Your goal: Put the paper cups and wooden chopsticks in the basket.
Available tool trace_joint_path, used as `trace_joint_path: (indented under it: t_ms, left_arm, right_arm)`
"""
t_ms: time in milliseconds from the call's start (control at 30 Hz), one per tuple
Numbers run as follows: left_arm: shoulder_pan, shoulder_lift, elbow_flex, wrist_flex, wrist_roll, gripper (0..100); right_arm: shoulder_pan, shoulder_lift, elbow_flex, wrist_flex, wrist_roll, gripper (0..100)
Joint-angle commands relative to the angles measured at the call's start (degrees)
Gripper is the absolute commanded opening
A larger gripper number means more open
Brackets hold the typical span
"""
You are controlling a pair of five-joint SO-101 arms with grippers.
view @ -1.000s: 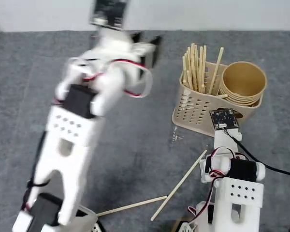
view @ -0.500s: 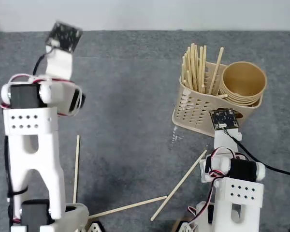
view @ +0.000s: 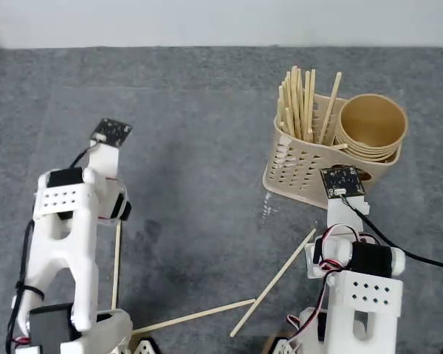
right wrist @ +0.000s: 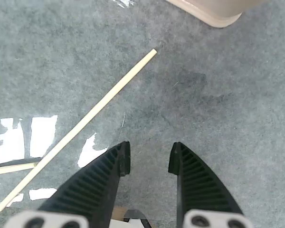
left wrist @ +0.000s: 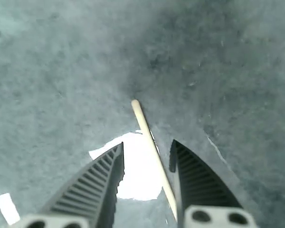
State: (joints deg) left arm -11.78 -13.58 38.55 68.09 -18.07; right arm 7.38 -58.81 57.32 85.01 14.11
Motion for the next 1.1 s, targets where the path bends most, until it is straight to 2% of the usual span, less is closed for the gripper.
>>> trace_joint_path:
  t_ms: [0,200,433,567,633,900,1067]
  left_arm:
    - [-0.4,-0.1,0.8,-2.2,-0.2,16]
    - [-0.8,11.3,-2.3,-2.1,-0.2,15]
    - [-5.3,24.4,-11.6,0.0,1.5,15]
    - [-4.9,29.4,-16.7,4.7,1.2,6]
    - [-3.6,30.9,-17.8,5.5,-0.4,1]
    - [2.7,31.7,-18.9,9.9,-1.4,1]
    - [5.6,31.7,-27.8,15.8,1.8,1]
  right_arm:
    - [0.4,-1.0,-0.4,-0.8,0.0,15.4]
    - [0.5,-1.0,-0.4,-0.8,0.0,15.4]
    - [0.6,-1.0,-0.4,-0.8,0.0,15.4]
    - [0.5,-1.0,-0.4,-0.8,0.0,15.4]
    - [0.5,-1.0,-0.4,-0.8,0.0,15.4]
    - [0.6,-1.0,-0.4,-0.8,0.0,15.4]
    - [0.6,-1.0,-0.4,-0.7,0.0,15.4]
